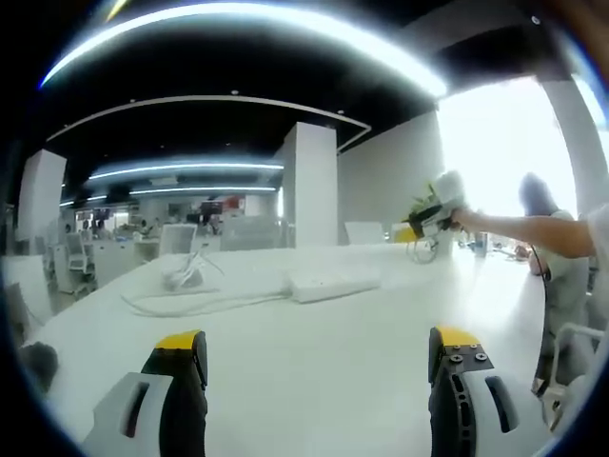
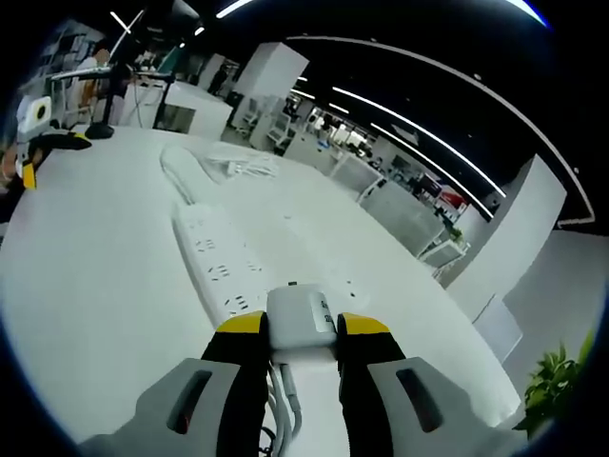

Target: Straighten the power strip on the desk, plug the charger into it

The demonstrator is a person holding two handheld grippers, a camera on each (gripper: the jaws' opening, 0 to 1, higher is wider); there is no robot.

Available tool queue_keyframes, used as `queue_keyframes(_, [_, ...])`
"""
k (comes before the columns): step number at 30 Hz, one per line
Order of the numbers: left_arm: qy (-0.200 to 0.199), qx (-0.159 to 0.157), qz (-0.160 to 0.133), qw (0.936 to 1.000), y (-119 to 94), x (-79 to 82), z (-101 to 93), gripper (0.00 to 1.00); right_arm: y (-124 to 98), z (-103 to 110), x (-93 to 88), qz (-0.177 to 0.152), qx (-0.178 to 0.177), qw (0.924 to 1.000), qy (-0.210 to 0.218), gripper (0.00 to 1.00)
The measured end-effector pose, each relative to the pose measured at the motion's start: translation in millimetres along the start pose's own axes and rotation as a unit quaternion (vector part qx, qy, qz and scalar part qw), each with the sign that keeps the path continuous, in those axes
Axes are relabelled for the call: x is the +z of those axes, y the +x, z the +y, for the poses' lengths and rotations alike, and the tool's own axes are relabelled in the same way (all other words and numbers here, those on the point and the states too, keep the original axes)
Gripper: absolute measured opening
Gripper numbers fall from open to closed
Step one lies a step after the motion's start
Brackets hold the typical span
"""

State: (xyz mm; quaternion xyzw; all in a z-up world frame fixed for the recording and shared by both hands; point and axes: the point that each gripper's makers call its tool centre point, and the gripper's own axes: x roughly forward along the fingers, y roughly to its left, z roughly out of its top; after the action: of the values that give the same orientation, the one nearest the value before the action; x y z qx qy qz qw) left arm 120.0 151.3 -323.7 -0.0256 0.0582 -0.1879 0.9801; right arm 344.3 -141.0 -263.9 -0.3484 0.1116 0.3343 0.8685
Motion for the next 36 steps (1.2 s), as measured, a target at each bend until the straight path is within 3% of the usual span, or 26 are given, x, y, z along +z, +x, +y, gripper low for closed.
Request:
queue_keyframes(25, [0.010, -0.031, 0.015, 0.9994, 14, -7.4, -7.2, 0.99, 15, 24, 14.6, 0.039, 0.037, 0.9973, -0.050, 0.26])
queue_keyframes(36, [0.013, -0.036, 0.023, 0.9990, 17, -13.6, -13.0, 0.99, 24, 35, 9.9, 0.082, 0.057, 0.9914, -0.084, 0.26])
